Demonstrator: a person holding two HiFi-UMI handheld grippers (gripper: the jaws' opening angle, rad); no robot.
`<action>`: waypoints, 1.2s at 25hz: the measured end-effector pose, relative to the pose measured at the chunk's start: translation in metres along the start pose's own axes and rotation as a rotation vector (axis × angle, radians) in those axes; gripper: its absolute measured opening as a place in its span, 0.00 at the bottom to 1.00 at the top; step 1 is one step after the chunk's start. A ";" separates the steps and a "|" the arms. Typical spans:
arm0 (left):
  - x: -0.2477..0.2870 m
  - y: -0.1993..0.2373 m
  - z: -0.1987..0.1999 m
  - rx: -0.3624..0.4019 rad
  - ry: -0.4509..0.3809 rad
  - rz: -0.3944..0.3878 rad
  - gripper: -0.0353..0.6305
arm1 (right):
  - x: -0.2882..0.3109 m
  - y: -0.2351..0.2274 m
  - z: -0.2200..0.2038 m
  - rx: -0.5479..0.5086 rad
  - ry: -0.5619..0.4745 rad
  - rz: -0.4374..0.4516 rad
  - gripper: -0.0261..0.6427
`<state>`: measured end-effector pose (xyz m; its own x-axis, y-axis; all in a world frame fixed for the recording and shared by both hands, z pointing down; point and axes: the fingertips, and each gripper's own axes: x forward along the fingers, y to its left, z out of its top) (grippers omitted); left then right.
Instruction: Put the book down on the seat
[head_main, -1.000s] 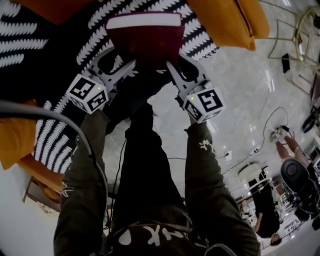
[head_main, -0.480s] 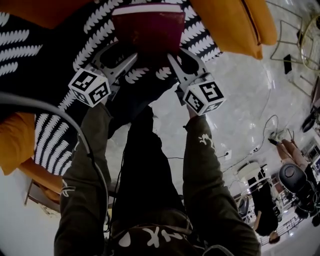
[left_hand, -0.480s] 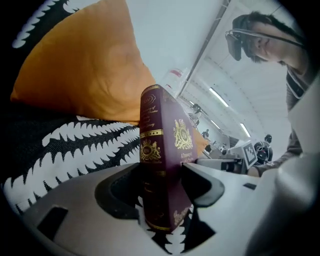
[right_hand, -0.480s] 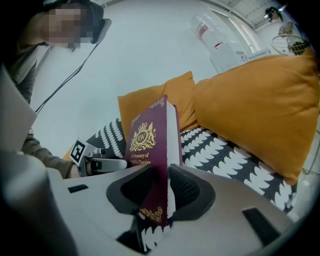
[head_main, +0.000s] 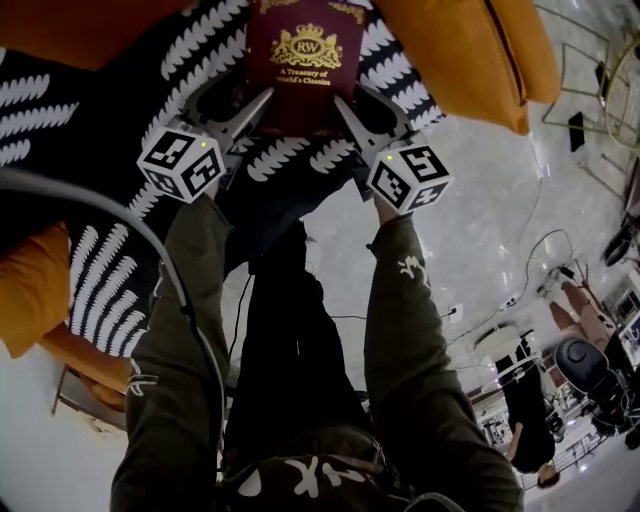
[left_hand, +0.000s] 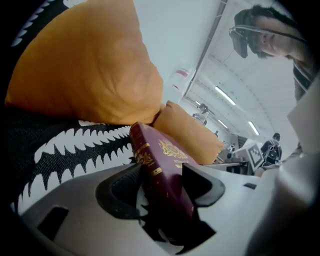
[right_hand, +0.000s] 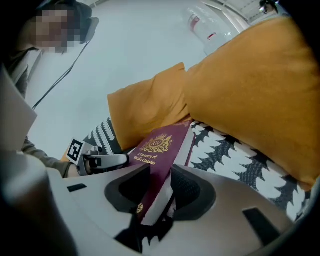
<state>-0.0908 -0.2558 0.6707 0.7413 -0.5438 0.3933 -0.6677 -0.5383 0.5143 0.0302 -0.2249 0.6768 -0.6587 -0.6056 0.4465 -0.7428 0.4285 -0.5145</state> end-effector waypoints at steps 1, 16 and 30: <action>0.001 0.003 0.003 0.016 -0.001 0.011 0.44 | 0.003 -0.001 0.001 0.008 -0.003 0.004 0.25; -0.019 -0.035 0.063 0.322 -0.182 0.090 0.06 | -0.040 0.007 0.057 -0.312 -0.149 -0.087 0.05; -0.131 -0.194 0.203 0.552 -0.373 0.002 0.06 | -0.136 0.181 0.201 -0.536 -0.394 0.002 0.05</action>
<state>-0.0722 -0.2109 0.3648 0.7330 -0.6781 0.0528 -0.6794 -0.7337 0.0087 0.0095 -0.2001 0.3764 -0.6426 -0.7606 0.0922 -0.7655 0.6425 -0.0345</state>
